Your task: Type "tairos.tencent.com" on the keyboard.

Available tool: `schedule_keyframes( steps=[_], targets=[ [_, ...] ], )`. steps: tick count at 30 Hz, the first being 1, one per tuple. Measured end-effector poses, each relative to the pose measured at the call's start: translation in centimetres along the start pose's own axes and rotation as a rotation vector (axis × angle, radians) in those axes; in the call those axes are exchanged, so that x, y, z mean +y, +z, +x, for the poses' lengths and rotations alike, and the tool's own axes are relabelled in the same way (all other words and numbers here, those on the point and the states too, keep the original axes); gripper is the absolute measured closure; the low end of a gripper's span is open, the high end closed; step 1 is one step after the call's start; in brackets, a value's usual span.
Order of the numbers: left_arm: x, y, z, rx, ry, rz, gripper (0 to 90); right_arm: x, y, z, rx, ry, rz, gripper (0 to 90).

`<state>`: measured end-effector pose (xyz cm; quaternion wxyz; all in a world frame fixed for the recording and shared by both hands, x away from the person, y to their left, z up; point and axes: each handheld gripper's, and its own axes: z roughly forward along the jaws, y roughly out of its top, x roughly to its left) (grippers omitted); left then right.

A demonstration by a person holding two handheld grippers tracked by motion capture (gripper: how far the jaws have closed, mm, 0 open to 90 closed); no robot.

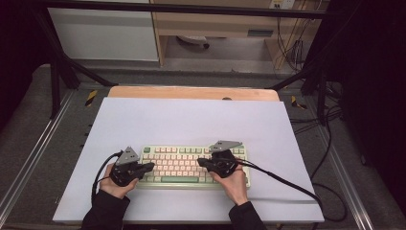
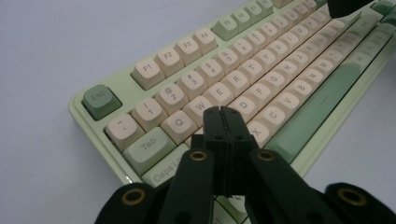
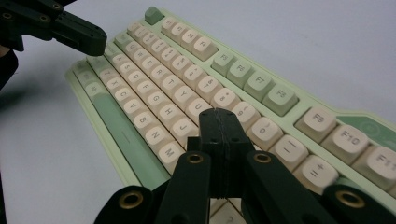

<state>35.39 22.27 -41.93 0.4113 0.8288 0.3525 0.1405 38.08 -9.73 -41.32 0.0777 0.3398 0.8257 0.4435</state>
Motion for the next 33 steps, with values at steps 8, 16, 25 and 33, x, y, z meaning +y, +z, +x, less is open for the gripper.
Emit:
schedule_keyframes(
  steps=[8, 16, 25, 33],
  targets=[
    [0.0, -0.1, 0.0, 0.000, 0.001, -0.002, 89.8, 0.5, 2.3, 0.3, -0.022, -0.010, 0.027, 90.0],
    [0.0, 0.0, 0.0, 0.000, 0.002, 0.000, 89.8, 0.5, 3.0, 0.3, -0.026, -0.010, 0.037, 90.0],
    [0.0, 0.0, 0.0, 0.000, 0.003, -0.001, 89.8, 0.4, 3.5, 0.4, -0.032, -0.024, 0.049, 90.0],
    [0.0, -0.1, 0.0, 0.000, 0.003, -0.002, 89.8, 0.4, 3.5, 0.5, -0.032, -0.038, 0.051, 90.0]
  ],
)
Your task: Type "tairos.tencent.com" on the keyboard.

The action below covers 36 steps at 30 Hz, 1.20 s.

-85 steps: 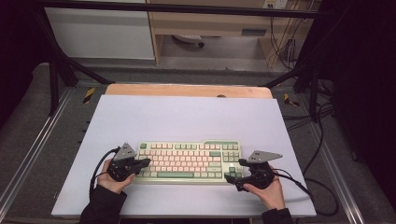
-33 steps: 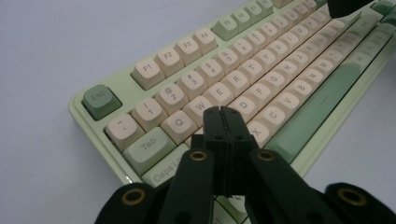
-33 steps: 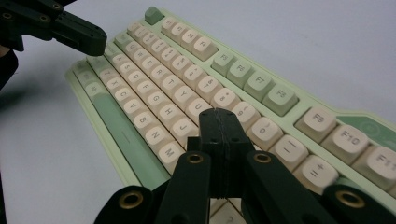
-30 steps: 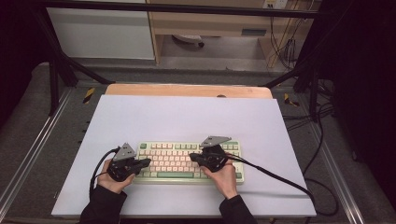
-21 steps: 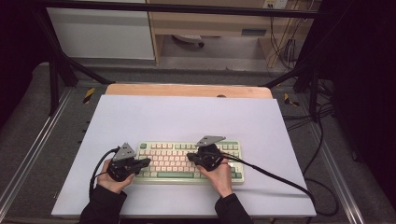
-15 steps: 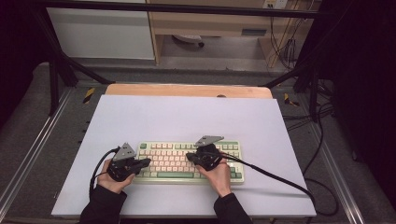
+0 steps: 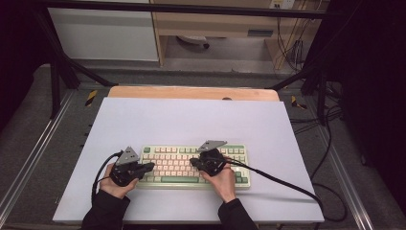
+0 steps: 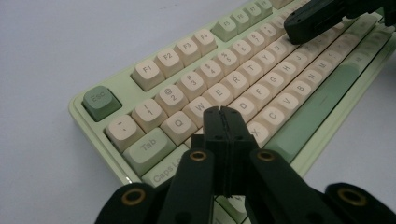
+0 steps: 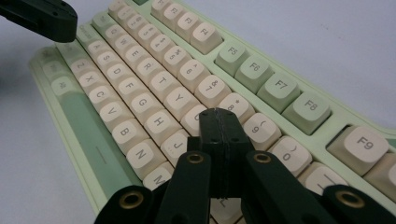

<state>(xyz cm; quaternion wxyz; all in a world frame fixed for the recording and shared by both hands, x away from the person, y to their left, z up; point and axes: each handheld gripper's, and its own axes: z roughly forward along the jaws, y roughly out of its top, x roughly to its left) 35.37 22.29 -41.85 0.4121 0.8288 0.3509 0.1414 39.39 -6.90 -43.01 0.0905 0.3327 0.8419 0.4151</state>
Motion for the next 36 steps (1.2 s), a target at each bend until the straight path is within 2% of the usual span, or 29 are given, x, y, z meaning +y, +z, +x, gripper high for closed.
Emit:
schedule_keyframes(
  steps=[9, 19, 30, 36],
  targets=[
    [0.0, -0.1, 0.0, 0.001, -0.001, -0.003, 89.8, 0.7, -2.0, 0.1, 0.013, -0.021, -0.025, 90.0],
    [0.2, -0.1, -0.2, -0.001, 0.000, -0.007, 89.8, 0.8, -3.3, 0.3, 0.026, -0.037, -0.014, 90.0],
    [0.8, 0.1, -0.7, -0.002, -0.001, -0.012, 89.8, -0.1, -4.5, -0.3, 0.032, -0.029, -0.014, 90.0],
    [1.4, 0.4, -0.9, 0.000, 0.013, -0.010, 89.8, -0.8, -5.1, -0.6, 0.025, -0.023, -0.008, 90.0]
  ],
)
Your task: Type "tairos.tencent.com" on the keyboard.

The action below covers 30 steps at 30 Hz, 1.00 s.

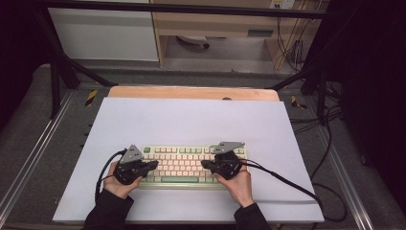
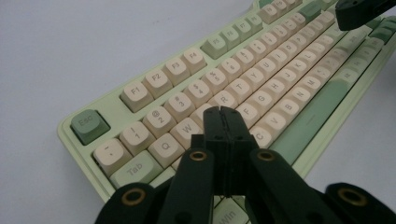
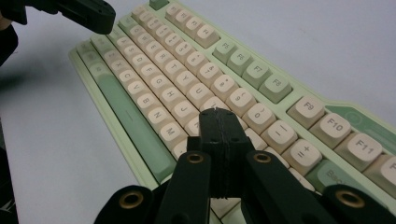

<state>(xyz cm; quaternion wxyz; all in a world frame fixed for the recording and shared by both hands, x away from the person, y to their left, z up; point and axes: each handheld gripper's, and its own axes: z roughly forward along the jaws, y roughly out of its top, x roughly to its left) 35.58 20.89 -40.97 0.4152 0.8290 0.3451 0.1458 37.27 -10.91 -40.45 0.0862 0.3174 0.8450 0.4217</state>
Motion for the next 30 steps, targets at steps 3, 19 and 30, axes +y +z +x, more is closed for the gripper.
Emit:
schedule_keyframes(
  steps=[3, 19, 30],
  targets=[
    [0.4, 0.1, -0.1, -0.001, 0.004, -0.003, 89.8, -0.3, -0.3, -0.1, -0.001, 0.002, 0.000, 90.0],
    [1.8, 2.7, -0.8, -0.006, 0.014, 0.025, 89.7, -1.6, -1.5, -0.3, -0.003, 0.007, 0.001, 90.0],
    [1.8, 4.3, -0.6, 0.004, 0.009, 0.041, 89.7, -2.2, -1.8, -0.4, -0.003, 0.016, 0.005, 90.0]
  ],
)
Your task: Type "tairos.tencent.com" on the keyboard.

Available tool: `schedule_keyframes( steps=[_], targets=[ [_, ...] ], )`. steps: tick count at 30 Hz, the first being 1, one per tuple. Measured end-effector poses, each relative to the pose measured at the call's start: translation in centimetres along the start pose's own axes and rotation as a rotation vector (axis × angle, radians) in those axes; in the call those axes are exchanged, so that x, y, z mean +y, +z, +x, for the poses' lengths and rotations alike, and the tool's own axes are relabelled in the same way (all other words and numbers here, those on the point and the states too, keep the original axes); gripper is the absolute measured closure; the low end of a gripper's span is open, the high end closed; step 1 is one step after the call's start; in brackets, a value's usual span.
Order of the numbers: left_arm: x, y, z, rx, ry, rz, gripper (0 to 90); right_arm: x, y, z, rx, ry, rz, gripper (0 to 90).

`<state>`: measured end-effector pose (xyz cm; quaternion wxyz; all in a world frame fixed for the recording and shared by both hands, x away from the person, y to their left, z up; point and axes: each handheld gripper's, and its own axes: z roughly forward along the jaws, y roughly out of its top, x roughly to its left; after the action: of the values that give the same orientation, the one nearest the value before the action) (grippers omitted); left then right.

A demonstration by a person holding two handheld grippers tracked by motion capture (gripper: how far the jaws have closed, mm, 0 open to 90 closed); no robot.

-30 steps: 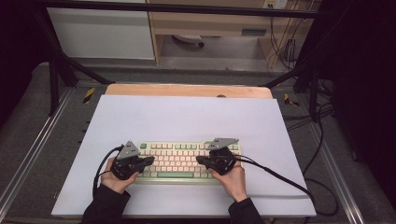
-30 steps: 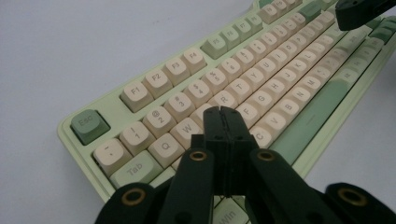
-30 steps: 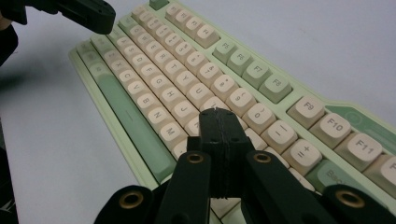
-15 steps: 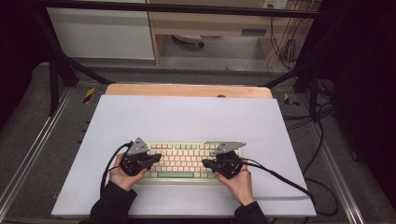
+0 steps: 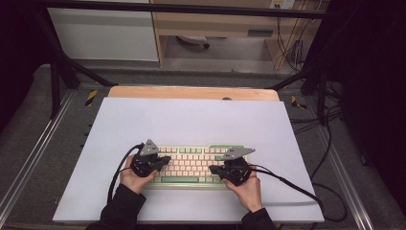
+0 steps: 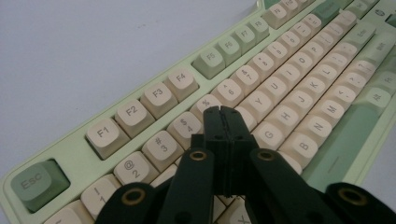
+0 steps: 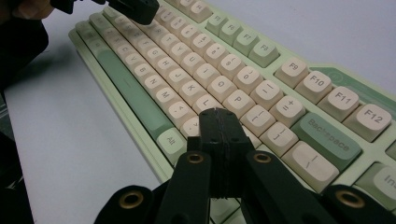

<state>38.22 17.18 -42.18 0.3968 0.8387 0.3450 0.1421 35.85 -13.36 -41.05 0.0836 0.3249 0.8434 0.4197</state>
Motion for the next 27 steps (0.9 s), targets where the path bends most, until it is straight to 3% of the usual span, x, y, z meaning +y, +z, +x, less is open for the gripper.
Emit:
schedule_keyframes(
  steps=[27],
  targets=[
    [-0.31, 0.80, -0.20, -0.003, 0.015, 0.010, 89.7, -0.15, -0.12, -0.09, -0.002, -0.001, -0.005, 90.0]
  ],
)
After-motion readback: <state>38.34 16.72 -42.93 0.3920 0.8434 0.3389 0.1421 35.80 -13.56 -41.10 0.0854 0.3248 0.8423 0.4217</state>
